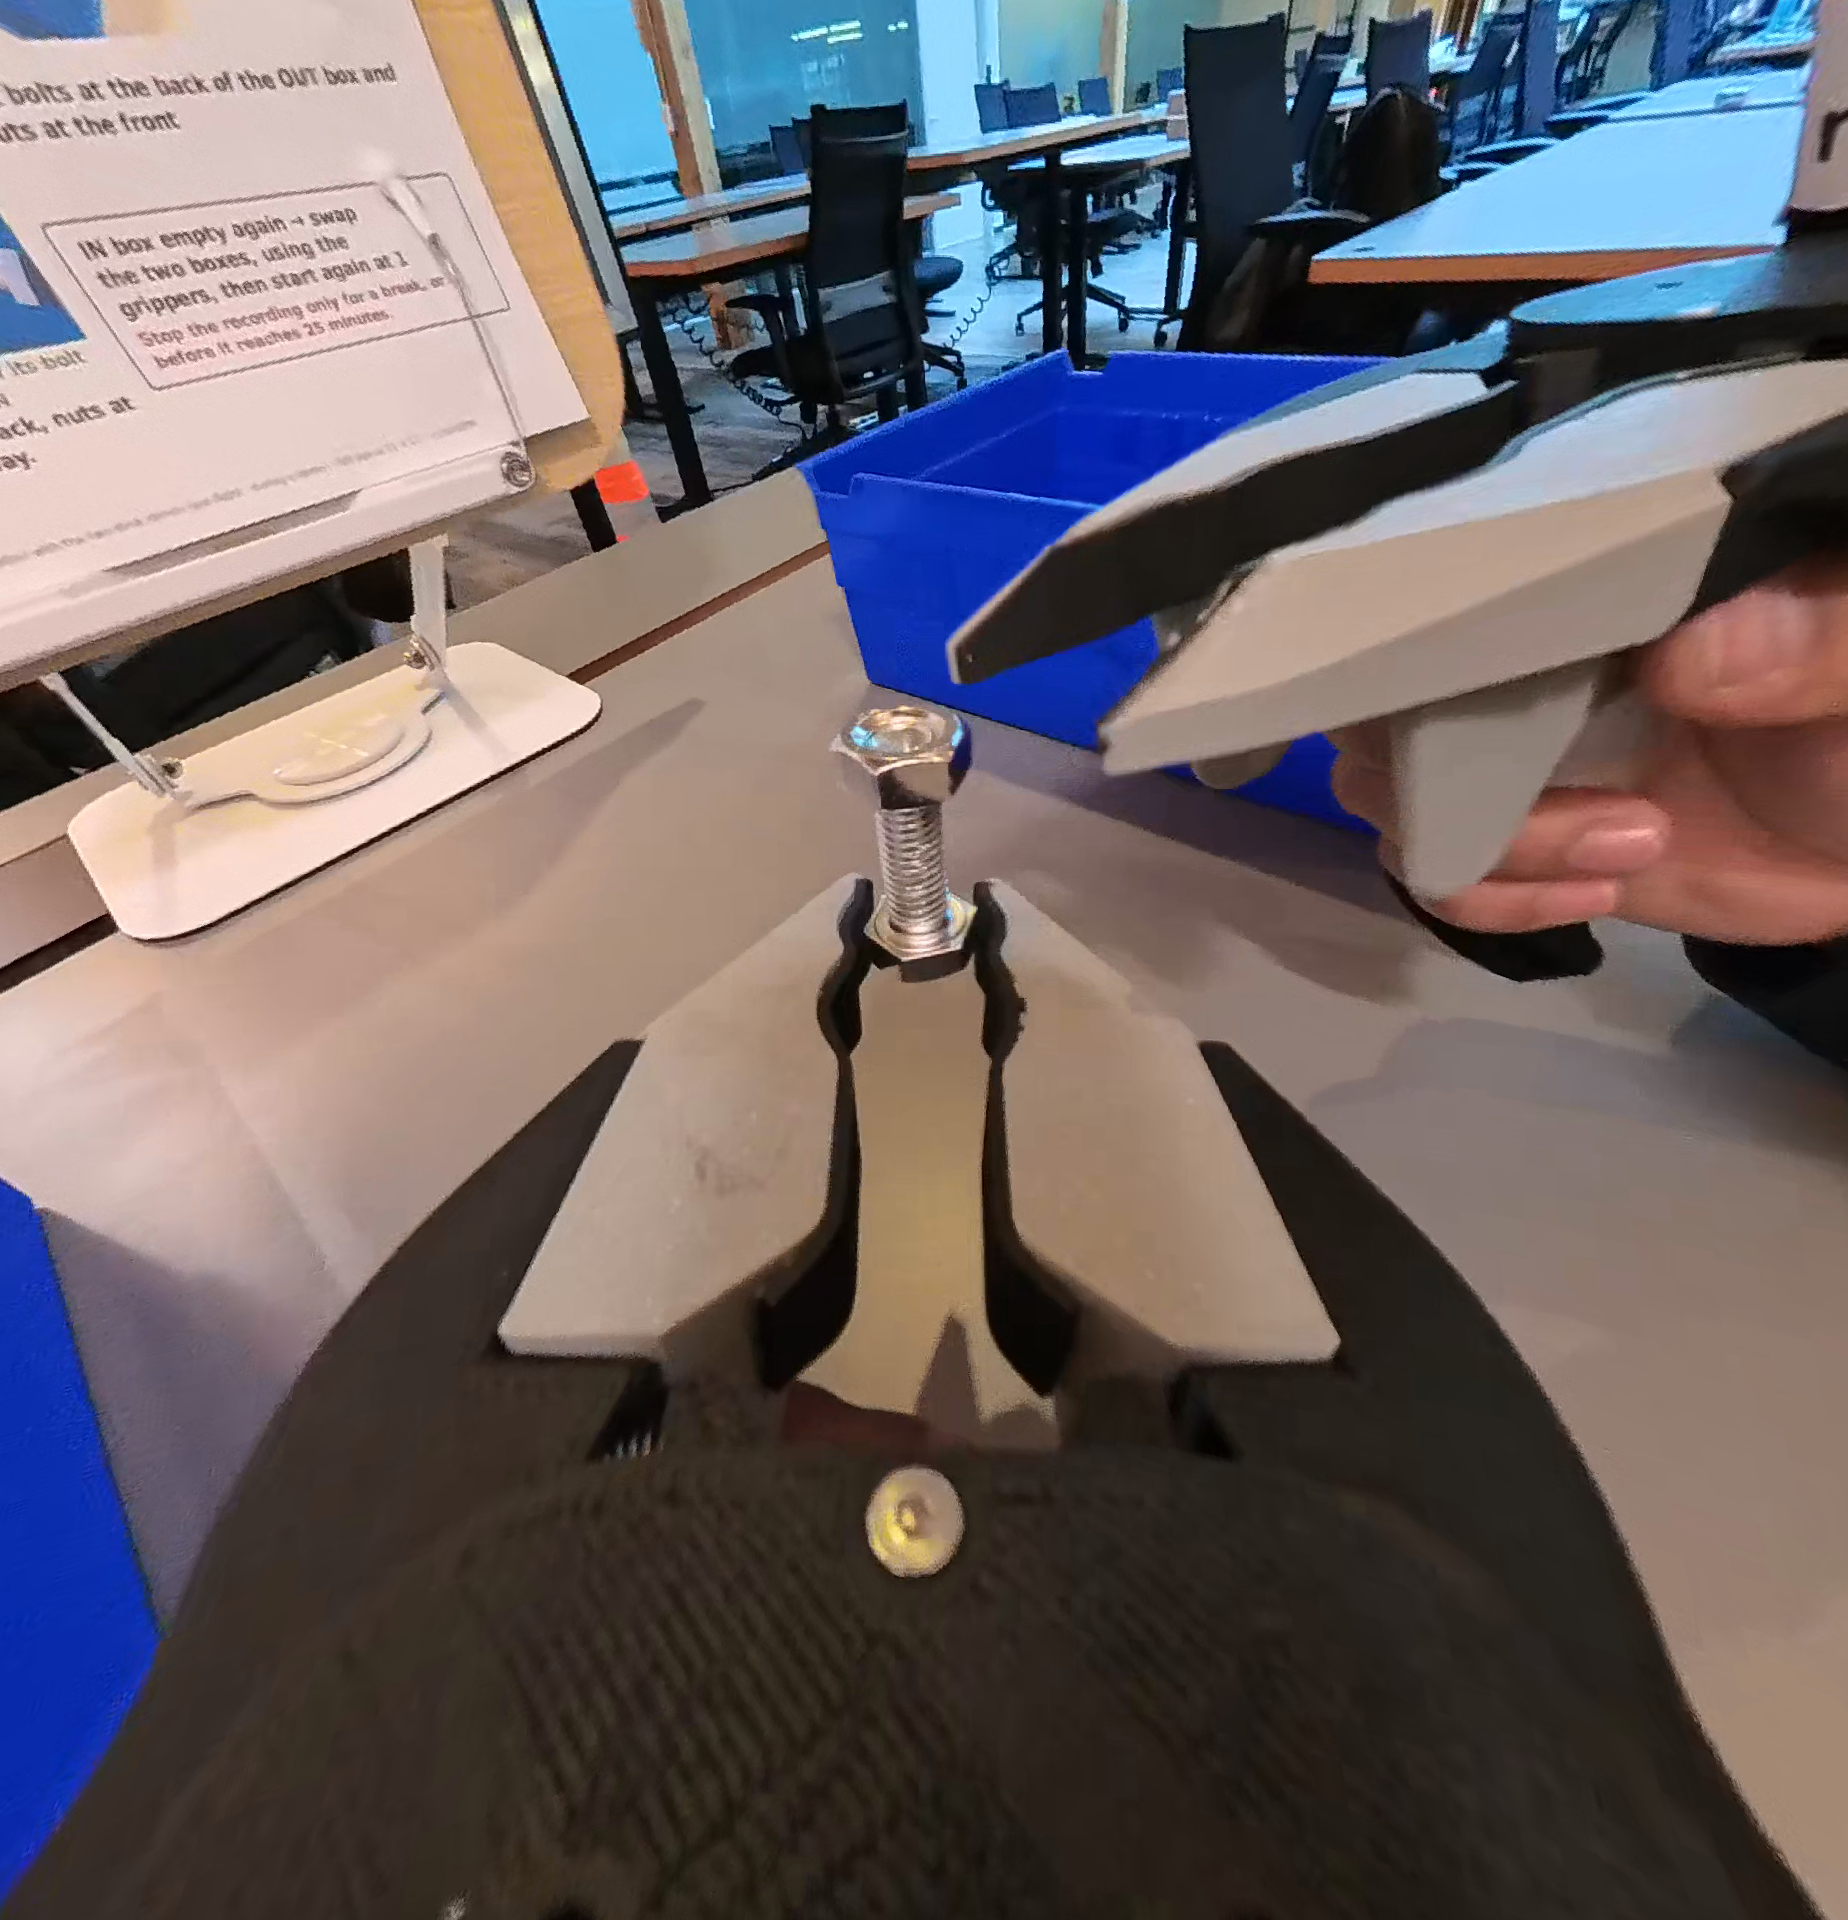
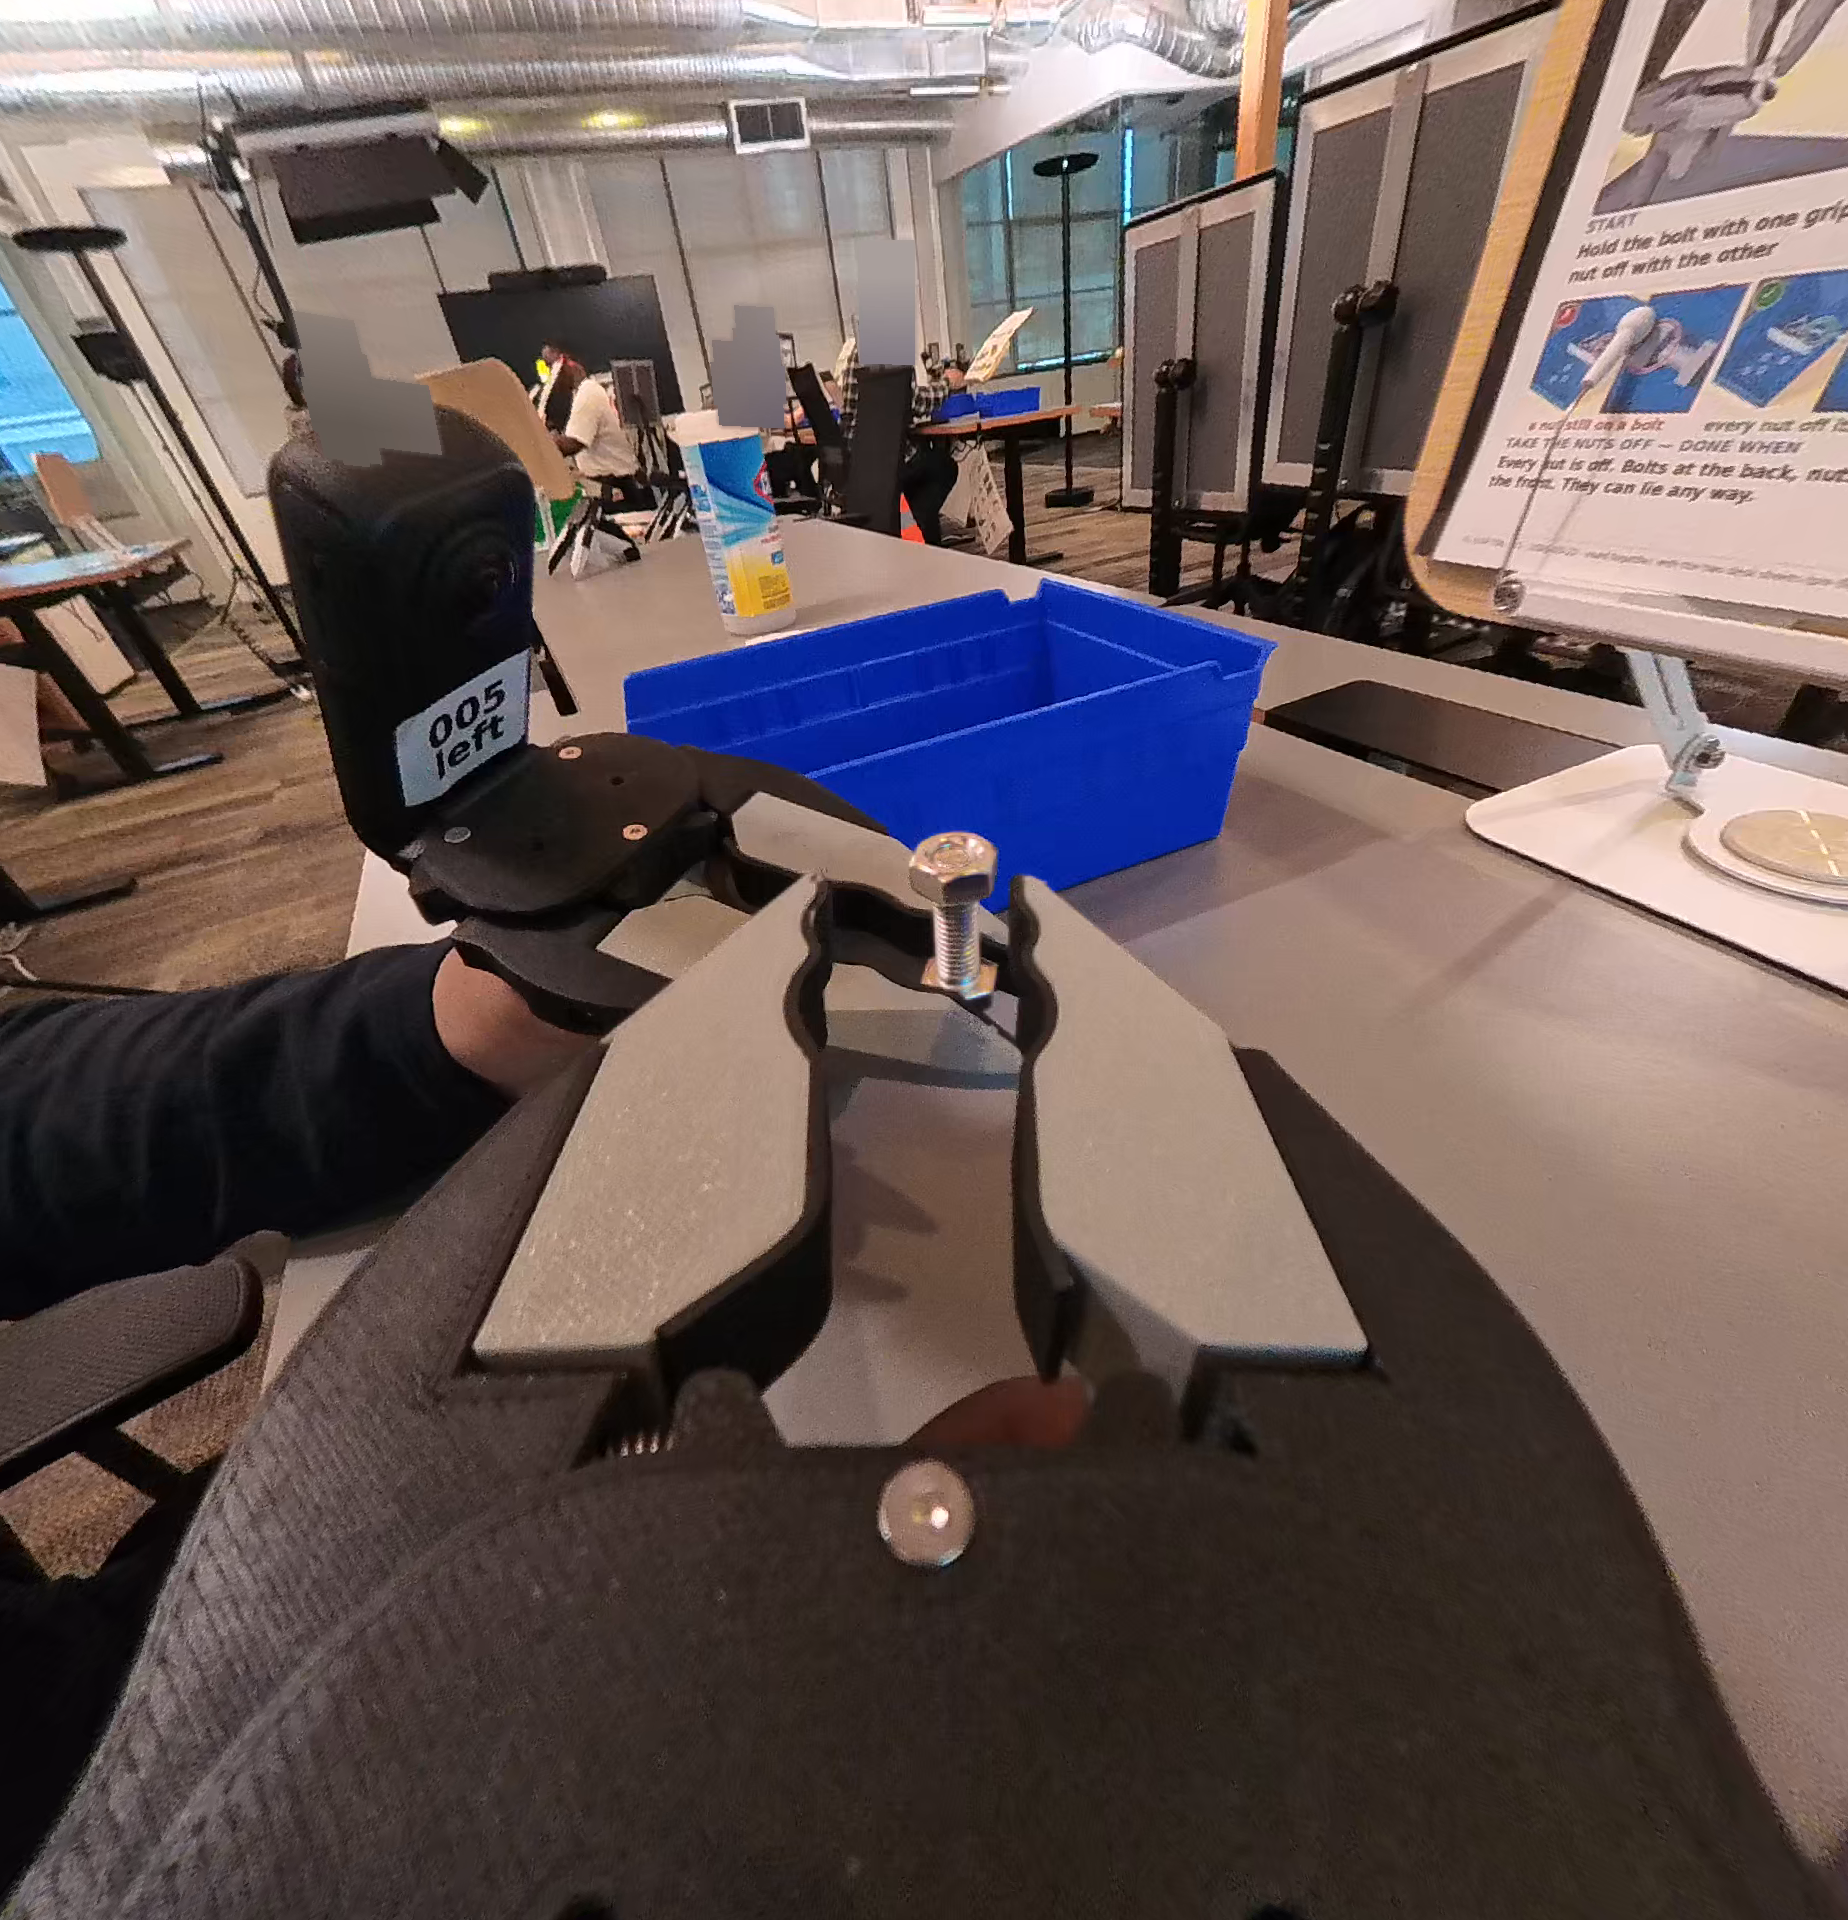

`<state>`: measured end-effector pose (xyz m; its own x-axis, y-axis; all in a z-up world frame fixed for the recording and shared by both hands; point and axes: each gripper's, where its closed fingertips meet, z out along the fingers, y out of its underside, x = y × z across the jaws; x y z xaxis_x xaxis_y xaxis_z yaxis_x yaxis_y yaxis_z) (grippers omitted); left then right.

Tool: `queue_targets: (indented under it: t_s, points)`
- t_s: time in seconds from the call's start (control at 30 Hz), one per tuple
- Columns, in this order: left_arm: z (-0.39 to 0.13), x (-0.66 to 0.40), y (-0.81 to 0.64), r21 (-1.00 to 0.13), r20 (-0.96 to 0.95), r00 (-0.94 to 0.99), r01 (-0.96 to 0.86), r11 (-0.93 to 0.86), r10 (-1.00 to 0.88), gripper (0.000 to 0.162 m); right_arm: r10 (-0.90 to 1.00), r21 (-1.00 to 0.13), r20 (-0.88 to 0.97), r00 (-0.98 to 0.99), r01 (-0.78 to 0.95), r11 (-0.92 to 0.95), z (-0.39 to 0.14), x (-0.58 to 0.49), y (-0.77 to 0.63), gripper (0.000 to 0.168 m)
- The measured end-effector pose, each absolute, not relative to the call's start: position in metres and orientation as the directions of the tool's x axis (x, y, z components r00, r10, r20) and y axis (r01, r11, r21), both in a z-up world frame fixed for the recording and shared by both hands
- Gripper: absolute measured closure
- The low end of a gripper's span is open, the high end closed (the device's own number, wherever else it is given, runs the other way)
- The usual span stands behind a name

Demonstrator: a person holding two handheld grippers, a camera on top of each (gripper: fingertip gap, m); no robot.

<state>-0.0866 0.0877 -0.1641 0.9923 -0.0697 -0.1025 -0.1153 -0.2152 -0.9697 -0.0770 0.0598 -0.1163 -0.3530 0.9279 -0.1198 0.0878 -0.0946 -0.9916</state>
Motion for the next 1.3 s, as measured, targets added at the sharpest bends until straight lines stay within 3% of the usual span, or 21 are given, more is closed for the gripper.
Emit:
queue_targets:
  t_s: [0.27, 0.63, 0.9, 1.3]
  points:
    - [-0.168, -0.06, 0.092, -0.964, -0.127, 0.98, -0.158, -0.213, -0.152, 0.145, 0.923, -0.991, -0.098, -0.372, 0.118, -0.058, -0.125, -0.085, 0.045, 0.134]
    - [-0.164, -0.092, 0.088, -0.974, -0.062, 0.996, -0.073, -0.215, -0.057, 0.145, 0.933, -0.994, -0.086, -0.35, 0.091, -0.058, -0.119, -0.078, 0.056, 0.137]
    - [-0.17, -0.057, 0.092, -0.958, -0.147, 0.976, -0.181, -0.222, -0.162, 0.145, 0.928, -0.992, -0.075, -0.365, 0.125, -0.031, -0.128, -0.086, 0.045, 0.136]
    - [-0.164, -0.095, 0.087, -0.972, -0.075, 0.996, -0.083, -0.221, -0.044, 0.145, 0.935, -0.995, -0.082, -0.344, 0.086, -0.056, -0.118, -0.078, 0.057, 0.137]
